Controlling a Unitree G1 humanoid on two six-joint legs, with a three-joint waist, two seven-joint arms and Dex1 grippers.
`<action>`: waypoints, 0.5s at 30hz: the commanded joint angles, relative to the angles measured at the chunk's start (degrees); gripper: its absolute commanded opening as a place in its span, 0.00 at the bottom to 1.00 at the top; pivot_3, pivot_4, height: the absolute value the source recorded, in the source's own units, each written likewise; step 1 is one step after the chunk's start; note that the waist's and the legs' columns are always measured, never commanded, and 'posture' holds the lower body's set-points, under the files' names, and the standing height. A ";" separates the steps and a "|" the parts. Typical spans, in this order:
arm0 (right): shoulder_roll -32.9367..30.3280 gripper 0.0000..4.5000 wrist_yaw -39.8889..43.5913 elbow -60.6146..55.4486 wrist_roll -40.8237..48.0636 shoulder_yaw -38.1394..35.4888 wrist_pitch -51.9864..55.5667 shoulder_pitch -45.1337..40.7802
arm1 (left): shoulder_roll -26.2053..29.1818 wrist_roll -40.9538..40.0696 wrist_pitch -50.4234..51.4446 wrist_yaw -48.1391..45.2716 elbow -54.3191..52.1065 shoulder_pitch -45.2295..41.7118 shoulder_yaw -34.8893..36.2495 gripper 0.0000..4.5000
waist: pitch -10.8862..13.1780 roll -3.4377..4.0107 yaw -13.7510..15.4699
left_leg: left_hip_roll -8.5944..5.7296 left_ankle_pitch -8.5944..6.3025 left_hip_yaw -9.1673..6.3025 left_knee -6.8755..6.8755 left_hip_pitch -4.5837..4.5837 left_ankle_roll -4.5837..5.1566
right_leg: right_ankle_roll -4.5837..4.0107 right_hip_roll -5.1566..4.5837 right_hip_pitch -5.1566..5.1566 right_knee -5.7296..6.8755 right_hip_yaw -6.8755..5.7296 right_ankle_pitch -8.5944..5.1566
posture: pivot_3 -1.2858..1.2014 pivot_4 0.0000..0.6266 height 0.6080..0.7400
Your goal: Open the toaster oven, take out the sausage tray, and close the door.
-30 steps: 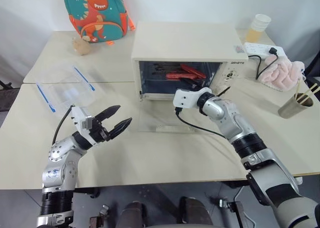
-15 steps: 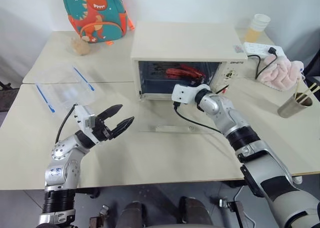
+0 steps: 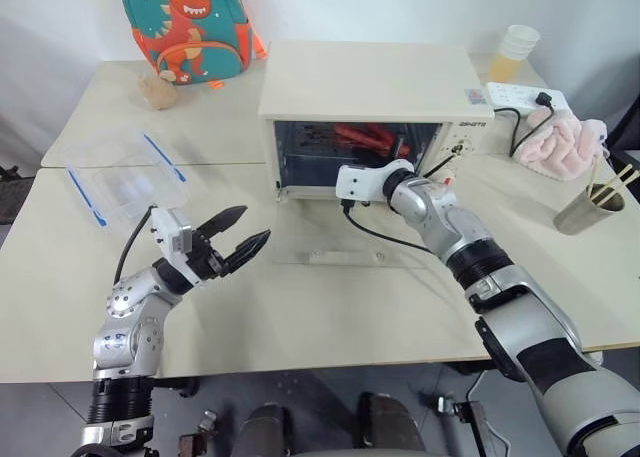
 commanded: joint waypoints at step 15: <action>-5.18 0.00 10.98 -20.97 6.05 -3.30 -0.67 6.28 | -0.80 -0.78 -2.60 -0.64 2.69 -2.68 0.03 0.81 | 0.00 0.00 -0.72 | 0.00 0.00 -0.12 0.04 -0.29 0.00 | 0.00 0.00 -0.17 -0.03 -0.15 0.00 | 0.52 0.24 1.00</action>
